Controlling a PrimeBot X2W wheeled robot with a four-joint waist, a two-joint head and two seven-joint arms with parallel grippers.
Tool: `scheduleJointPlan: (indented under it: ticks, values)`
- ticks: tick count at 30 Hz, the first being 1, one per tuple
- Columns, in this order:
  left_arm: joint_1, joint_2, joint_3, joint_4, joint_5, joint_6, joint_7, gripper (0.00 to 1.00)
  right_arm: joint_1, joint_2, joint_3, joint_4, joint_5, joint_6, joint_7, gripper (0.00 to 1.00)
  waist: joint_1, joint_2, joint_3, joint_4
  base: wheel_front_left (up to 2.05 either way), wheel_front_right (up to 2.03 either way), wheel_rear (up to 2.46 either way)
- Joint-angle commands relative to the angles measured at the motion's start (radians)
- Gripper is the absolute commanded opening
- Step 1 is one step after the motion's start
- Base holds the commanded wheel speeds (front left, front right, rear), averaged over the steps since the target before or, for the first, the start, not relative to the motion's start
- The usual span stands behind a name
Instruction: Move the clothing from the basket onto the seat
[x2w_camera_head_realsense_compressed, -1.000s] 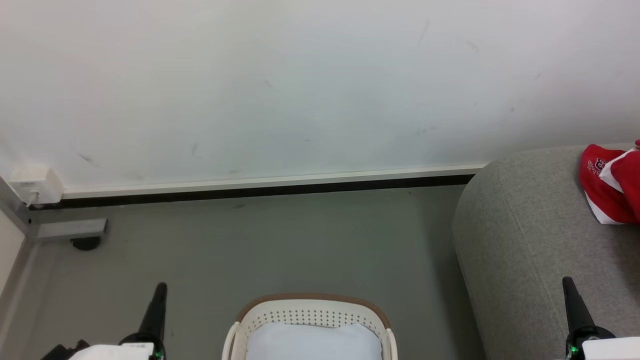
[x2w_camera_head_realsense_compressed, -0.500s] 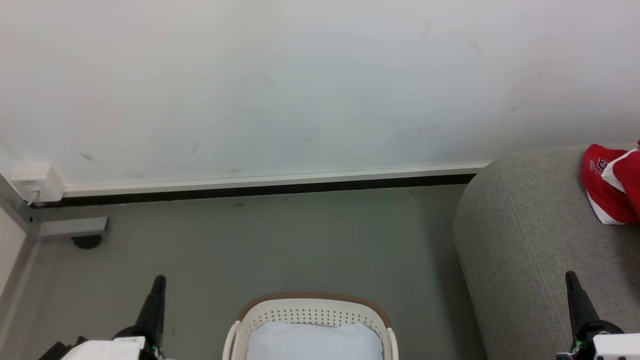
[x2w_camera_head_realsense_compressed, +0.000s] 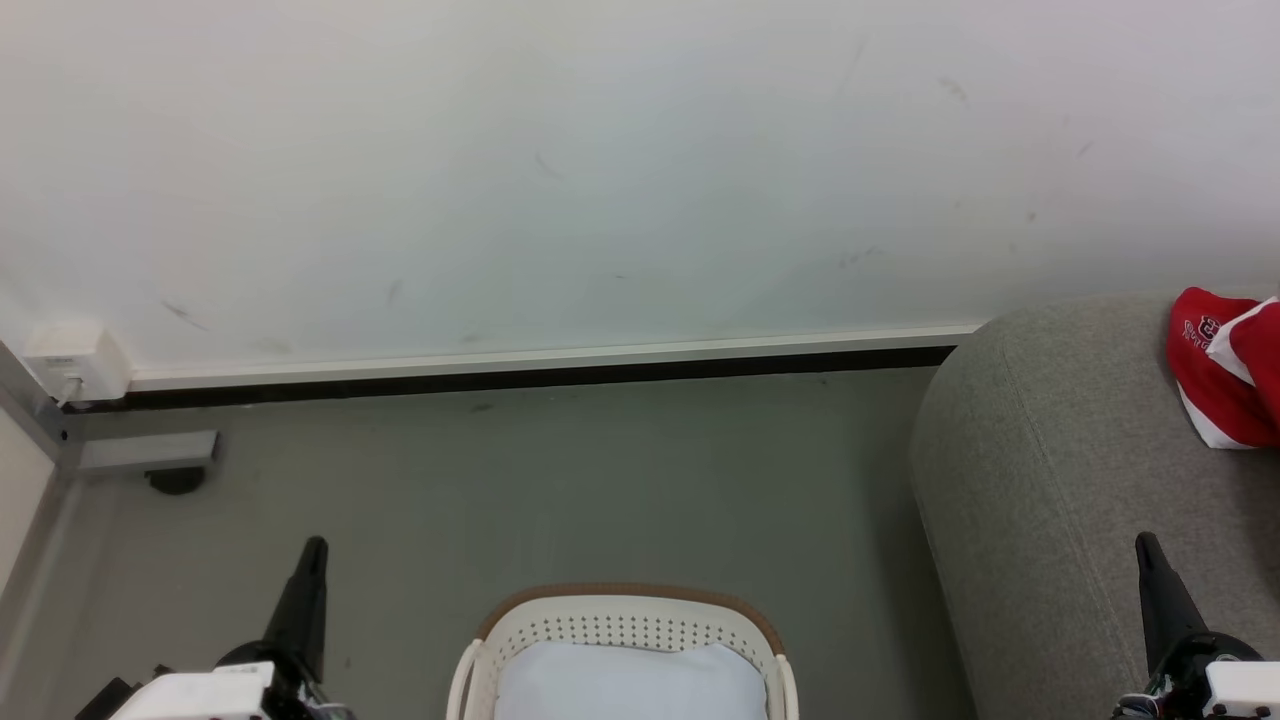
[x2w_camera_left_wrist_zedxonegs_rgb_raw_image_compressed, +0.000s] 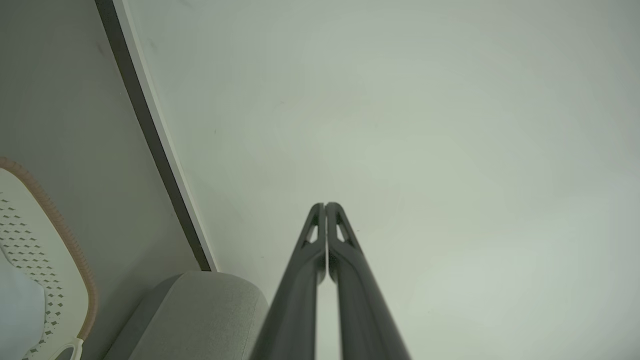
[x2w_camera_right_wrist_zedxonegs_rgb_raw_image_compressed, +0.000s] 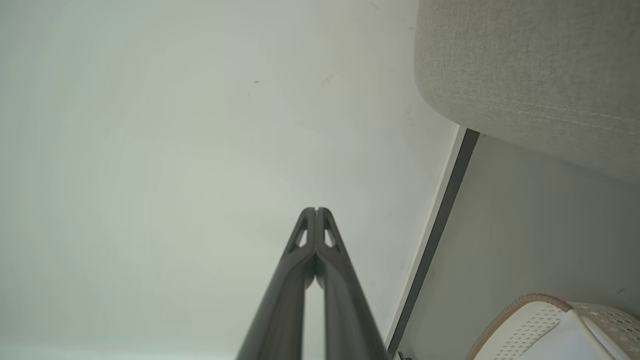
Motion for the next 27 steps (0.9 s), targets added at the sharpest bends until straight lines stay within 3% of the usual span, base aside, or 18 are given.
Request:
scheduleJointPlan:
  ticks: [1,27]
  values:
    - [-0.011,0.007,0.004,0.001,-0.015,-0.007,0.005,0.00,-0.012,-0.004,-0.003,-0.005,0.006,-0.002,0.005,0.00,0.0000,0.0000,0.000,0.000,0.00,0.00,0.00]
    - [-0.011,0.007,0.003,0.001,-0.015,-0.006,0.004,0.00,-0.013,-0.001,-0.006,-0.004,0.001,-0.002,0.007,0.00,0.0000,0.0000,0.000,0.000,0.00,0.00,0.00]
